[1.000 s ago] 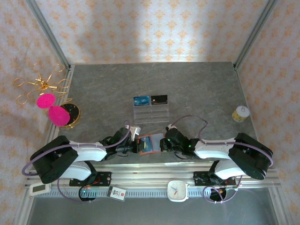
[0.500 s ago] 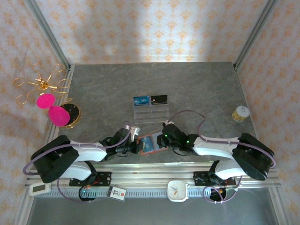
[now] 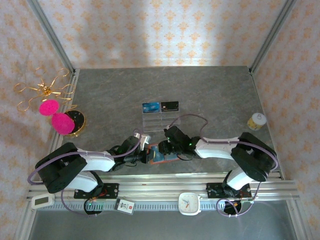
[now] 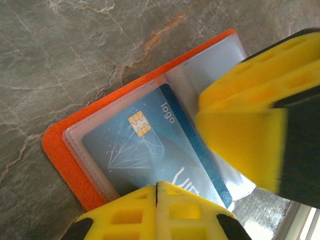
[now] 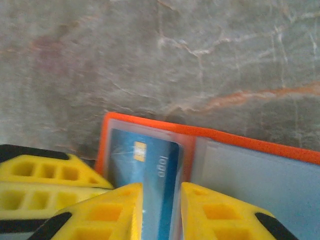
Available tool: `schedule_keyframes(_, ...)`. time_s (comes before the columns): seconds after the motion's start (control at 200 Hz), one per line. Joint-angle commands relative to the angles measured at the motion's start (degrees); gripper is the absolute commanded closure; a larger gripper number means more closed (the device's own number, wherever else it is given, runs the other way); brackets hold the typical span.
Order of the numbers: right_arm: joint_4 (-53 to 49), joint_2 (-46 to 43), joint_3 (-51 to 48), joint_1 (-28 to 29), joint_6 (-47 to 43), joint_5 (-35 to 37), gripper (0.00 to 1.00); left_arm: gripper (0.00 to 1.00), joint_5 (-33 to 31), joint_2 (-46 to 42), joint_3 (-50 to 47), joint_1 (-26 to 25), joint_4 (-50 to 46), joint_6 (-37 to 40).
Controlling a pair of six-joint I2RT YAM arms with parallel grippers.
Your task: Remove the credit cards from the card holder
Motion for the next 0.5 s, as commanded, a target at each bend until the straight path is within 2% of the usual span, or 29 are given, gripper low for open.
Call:
schedule_keyframes(0.0,-0.46,1.31,0.90,-0.30,0.50,0.64,0.76,1.00,0.26,-0.14,-0.67,0.74,0.81,2.05)
schedule_keyframes(0.125,-1.19,1.69,0.48,-0.30,1.72,2.42,0.76,1.00,0.63,0.25,-0.71,0.84,1.56,2.00)
schedule_keyframes(0.335,2.31,3.10,-0.33,0.11,1.97,-2.47,0.82,1.00,2.07,2.28,-0.41,0.83,3.25,1.96)
schedule_keyframes(0.496,1.76,2.98,-0.18,0.49,2.11,-0.93,0.97,1.00,2.49,3.33,-0.28,0.90,3.66,1.52)
